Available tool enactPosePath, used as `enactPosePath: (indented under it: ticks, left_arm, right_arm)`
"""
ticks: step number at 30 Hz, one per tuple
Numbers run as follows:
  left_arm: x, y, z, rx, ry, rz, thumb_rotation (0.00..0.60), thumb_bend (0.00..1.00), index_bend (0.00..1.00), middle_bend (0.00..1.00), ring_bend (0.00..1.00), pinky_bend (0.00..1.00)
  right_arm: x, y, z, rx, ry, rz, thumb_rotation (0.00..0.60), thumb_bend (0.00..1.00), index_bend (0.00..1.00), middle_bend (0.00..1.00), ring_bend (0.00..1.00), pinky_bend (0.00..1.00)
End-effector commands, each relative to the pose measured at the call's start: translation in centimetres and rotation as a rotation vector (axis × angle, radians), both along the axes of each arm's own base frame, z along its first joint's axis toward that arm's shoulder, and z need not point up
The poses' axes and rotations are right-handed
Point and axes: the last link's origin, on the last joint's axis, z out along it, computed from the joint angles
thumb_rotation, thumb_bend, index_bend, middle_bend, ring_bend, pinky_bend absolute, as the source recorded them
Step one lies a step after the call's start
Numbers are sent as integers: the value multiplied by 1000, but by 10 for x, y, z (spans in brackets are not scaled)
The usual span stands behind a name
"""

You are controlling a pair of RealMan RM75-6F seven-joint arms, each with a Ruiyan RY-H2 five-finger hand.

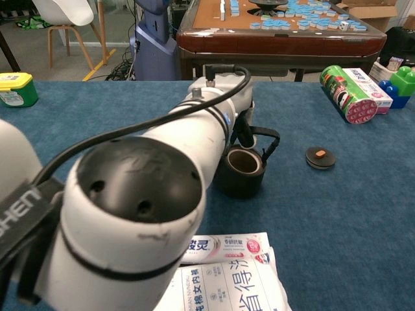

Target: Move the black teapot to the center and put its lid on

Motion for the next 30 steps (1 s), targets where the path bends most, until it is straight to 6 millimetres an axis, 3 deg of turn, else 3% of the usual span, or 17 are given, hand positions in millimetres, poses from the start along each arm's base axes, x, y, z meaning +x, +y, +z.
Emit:
enactPosePath:
  ticks: [1,8,18,30]
  left_arm:
    - [10,4,-8,-15,-1,-6,600,362,686,236,0,0]
    - [5,4,-12,-32,42,-14,600,362,598,202,0,0]
    - [-12,-11,1,-59,83,-5,600,360,498,125,0,0]
    - [-21,-15,-1,-69,195,31,600,280,406,41,0,0]
  right_arm:
    - [-1,-5,0,-4,-8,-7,600,407,98,0,0,0]
    - [-2,-11,-7,17,-10,1,600,407,98,0,0,0]
    - [1,-7,-7,15,-25,27,600,407,98,0,0,0]
    - [1,-10,-10,26,-30,35,600,407,98,0,0,0]
